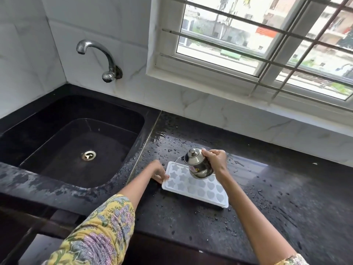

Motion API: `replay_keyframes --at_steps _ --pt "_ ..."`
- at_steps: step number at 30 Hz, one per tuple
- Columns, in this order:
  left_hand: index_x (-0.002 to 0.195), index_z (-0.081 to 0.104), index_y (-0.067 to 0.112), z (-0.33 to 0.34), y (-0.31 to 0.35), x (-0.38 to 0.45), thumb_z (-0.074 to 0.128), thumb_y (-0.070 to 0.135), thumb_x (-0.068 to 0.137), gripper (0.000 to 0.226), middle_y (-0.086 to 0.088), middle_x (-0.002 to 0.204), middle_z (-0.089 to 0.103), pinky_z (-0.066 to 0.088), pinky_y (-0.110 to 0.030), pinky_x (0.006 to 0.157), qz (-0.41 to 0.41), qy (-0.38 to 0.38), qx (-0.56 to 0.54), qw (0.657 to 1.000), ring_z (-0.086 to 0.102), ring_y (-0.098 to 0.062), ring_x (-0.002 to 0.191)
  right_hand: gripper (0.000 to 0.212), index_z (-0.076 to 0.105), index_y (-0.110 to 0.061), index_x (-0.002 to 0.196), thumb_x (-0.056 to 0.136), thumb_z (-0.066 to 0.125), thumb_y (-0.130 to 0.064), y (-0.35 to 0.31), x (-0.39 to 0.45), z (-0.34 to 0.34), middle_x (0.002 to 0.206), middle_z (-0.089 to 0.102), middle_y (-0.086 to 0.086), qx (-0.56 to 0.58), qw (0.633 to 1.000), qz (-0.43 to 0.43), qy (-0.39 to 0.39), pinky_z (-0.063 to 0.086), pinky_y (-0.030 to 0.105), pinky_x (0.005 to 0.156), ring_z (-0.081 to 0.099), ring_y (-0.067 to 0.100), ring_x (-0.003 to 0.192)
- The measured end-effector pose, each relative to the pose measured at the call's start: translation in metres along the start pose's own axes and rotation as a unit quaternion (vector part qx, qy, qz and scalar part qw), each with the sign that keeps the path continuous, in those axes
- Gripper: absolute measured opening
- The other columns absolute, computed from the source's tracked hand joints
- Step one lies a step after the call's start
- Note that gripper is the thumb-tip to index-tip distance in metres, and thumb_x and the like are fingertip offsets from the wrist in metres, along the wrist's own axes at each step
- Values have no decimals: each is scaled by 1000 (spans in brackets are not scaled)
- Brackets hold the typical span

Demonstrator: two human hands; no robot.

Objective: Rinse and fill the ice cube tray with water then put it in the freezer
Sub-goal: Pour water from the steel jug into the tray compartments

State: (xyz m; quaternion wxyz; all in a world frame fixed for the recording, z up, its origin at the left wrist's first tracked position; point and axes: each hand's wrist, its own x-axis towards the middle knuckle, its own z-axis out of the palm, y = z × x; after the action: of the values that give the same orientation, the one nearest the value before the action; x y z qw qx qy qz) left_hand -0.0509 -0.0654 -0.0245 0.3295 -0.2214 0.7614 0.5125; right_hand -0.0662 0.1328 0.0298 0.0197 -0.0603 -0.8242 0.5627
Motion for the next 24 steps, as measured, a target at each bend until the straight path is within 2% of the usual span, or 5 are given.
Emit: replay_keyframes --at_steps 6,10,15,20,24 --pt "112 58 -11 -1 -3 3 72 -1 80 37 -21 119 63 57 -25 48 4 1 -13 1000 64 -30 110 30 52 -4 55 78 65 -19 1 0 -1 53 40 5 5 1000 8 0 30 25 51 35 17 51" --pt "111 58 -11 -1 -3 3 72 -1 80 35 -21 115 64 55 -23 39 2 1 -17 1000 65 -31 109 31 50 -5 54 79 65 -16 2 -3 -2 51 37 3 11 1000 11 4 28 24 49 32 16 49" --pt "101 59 -6 0 -3 3 72 0 80 25 -18 111 64 55 -22 42 7 10 -10 1000 64 -30 111 39 44 -10 47 80 64 -15 2 -5 -5 49 37 2 16 1000 12 10 29 24 48 32 15 48" --pt "115 60 -12 1 -3 4 73 0 79 40 -19 117 65 57 -26 50 11 17 -5 1000 65 -28 108 42 41 -12 45 81 63 -13 0 -10 -7 49 37 2 31 999 18 21 29 23 47 32 13 47" --pt "98 60 -4 2 -3 2 73 0 79 23 -17 109 64 55 -28 53 10 23 -7 1000 64 -29 110 39 43 -11 48 82 61 -14 -5 -14 -12 50 38 1 59 997 29 31 30 16 42 33 11 47"
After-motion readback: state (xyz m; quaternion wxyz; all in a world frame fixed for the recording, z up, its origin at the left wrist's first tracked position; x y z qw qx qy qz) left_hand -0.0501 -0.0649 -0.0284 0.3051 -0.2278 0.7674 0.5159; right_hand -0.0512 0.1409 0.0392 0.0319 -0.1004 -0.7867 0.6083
